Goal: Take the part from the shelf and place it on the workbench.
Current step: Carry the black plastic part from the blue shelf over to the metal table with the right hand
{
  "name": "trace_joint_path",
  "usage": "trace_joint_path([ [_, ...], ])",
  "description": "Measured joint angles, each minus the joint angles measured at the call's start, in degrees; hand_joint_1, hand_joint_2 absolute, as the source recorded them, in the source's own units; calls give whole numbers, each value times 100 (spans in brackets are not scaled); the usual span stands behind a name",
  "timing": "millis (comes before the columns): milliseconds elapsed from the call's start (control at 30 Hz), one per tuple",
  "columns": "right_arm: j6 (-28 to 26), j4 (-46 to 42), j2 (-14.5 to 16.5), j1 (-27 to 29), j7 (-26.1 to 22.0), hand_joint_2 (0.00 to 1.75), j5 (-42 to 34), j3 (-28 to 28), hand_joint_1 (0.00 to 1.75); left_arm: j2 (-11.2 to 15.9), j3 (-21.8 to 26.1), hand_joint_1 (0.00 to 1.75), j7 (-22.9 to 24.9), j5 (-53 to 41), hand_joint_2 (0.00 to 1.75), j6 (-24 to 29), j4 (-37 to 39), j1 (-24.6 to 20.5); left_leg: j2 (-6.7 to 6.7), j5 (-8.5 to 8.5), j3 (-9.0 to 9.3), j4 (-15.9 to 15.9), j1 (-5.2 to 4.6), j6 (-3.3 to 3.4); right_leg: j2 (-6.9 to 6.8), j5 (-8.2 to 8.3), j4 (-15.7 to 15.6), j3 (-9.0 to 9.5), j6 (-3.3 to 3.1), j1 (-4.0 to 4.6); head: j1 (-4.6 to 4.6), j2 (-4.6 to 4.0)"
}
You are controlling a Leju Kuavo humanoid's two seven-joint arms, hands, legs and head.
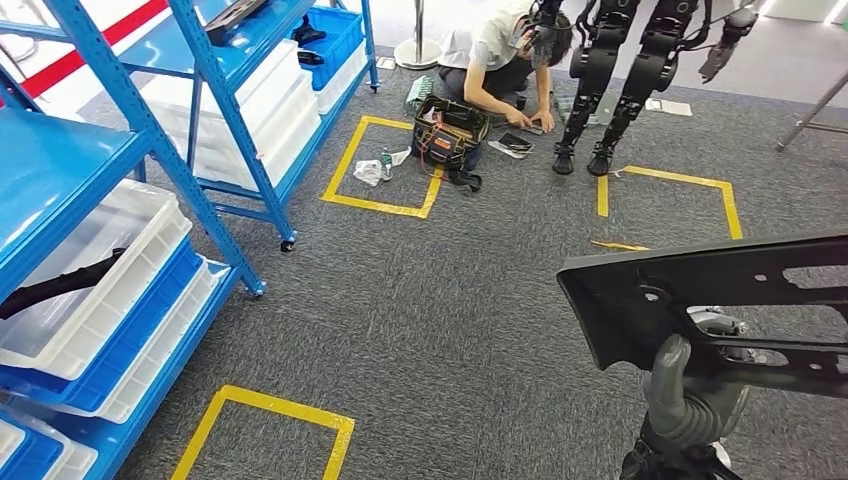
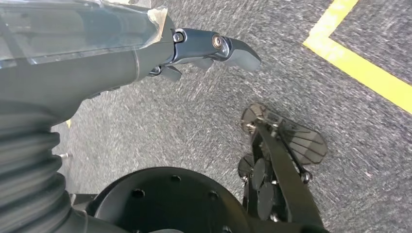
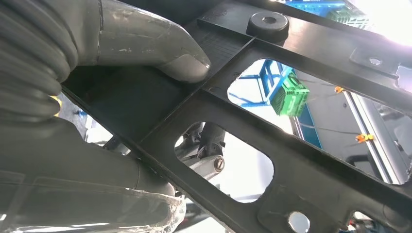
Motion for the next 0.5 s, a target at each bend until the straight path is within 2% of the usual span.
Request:
trace_joint_path([
  [67, 22, 43, 8, -99, 22, 175, 2, 57, 175, -18, 32, 0, -17, 36, 175, 8, -3, -7, -274, 335, 329, -728, 13, 52, 141, 2, 24, -11, 18, 6, 5, 0],
  [100, 32, 64, 11, -149, 29, 175, 5, 83, 175, -29, 43, 0, -29, 50, 175, 9, -5, -10, -376, 395, 415, -928, 8, 69, 199, 11, 32, -34, 45, 0, 5, 0],
  [133, 42, 89, 16, -190, 36, 175, 8, 108, 175, -42, 52, 0, -40, 64, 175, 9, -9, -12, -427, 391, 439, -999, -3, 84, 255, 24, 35, -63, 78, -11, 5, 0],
  [200, 55, 131, 18, -247, 51, 175, 14, 135, 175, -71, 69, 0, -62, 79, 175, 9, -17, -17, -300, 422, 451, -1052, -24, 126, 337, 53, 32, -123, 157, -31, 0, 0],
  [233, 56, 148, 16, -266, 57, 175, 13, 143, 175, -86, 76, 0, -73, 83, 175, 9, -23, -21, -230, 446, 469, -1093, -21, 158, 257, 35, 79, -165, 180, -22, 3, 0],
  [267, 56, 163, 13, -293, 63, 175, 9, 146, 175, -98, 80, 0, -85, 86, 175, 8, -27, -24, -148, 470, 487, -1134, -12, 190, 116, -31, 213, -249, 189, -6, 19, 0],
  [333, 57, 203, 9, -361, 69, 175, 0, 163, 175, -122, 92, 0, -101, 95, 175, 3, -35, -21, 26, 484, 504, -1174, -15, 225, -214, -310, 832, -567, 172, 10, 47, 0],
  [400, 57, 246, 4, -402, 72, 175, -7, 181, 175, -137, 103, 0, -110, 103, 175, -10, -39, -17, 205, 476, 499, -1173, -23, 234, -311, -562, 1525, -909, 190, -14, 61, 0],
  [433, 57, 265, 1, -410, 72, 175, -9, 186, 175, -142, 104, 0, -117, 105, 175, -22, -41, -17, 286, 469, 500, -1172, -23, 228, -329, -577, 1641, -959, 233, -36, 64, 0],
  [467, 57, 281, -3, -418, 73, 175, -12, 188, 175, -147, 105, 0, -127, 105, 175, -34, -42, -18, 358, 461, 507, -1171, -20, 217, -353, -508, 1528, -892, 292, -60, 65, 0],
  [500, 57, 297, -7, -430, 75, 175, -14, 191, 175, -154, 105, 0, -139, 105, 175, -45, -43, -19, 427, 446, 523, -1168, -14, 195, -418, -363, 1170, -693, 367, -88, 64, 0],
])
